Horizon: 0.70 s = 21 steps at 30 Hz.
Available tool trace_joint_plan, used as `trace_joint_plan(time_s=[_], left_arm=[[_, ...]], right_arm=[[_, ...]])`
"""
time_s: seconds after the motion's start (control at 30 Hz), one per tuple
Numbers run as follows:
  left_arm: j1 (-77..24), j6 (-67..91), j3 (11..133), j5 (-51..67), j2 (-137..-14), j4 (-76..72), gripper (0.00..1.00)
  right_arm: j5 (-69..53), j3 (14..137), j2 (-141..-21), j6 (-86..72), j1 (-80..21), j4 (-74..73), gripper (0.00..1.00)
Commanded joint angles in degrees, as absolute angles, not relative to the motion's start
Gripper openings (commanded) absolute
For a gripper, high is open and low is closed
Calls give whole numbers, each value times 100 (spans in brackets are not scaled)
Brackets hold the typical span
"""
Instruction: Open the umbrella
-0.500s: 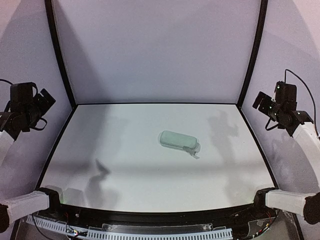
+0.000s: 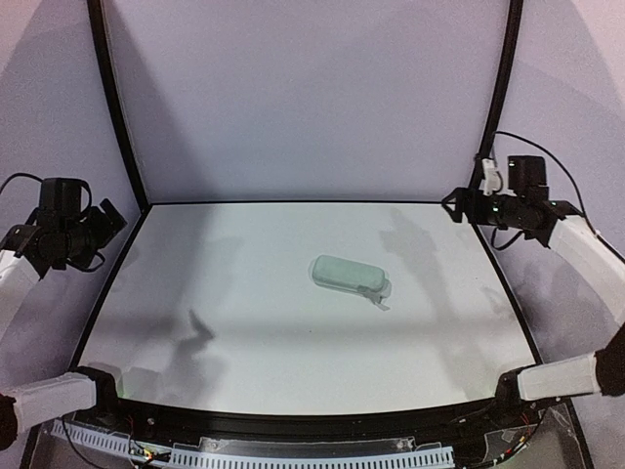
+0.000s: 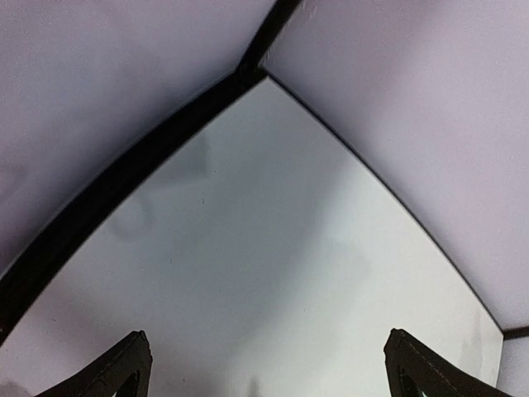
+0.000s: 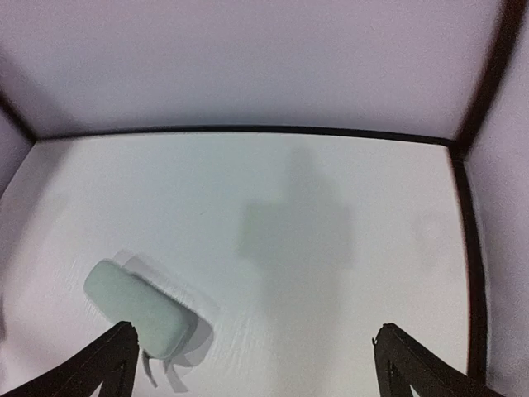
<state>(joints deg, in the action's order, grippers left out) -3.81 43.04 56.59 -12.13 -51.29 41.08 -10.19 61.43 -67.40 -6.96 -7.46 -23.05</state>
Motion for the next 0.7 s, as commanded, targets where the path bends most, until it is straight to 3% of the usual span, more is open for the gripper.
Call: trace_joint_plan(time_s=[0.0,0.27,0.67], left_arm=[[-377,4313,5497,-596,-5271,4158,100],[-382,4173,5261,-447,-5046,4631,100],[-379,4131,4946,-460,-4900,4784,100]], right_arm=[[-2244,6943,-7671,1183,-1574,-2454,99],[-2304,8620,-9950,3477,-2539,-4142,99],[-1618,9590,-11858,4043,-3067,-4822,99]])
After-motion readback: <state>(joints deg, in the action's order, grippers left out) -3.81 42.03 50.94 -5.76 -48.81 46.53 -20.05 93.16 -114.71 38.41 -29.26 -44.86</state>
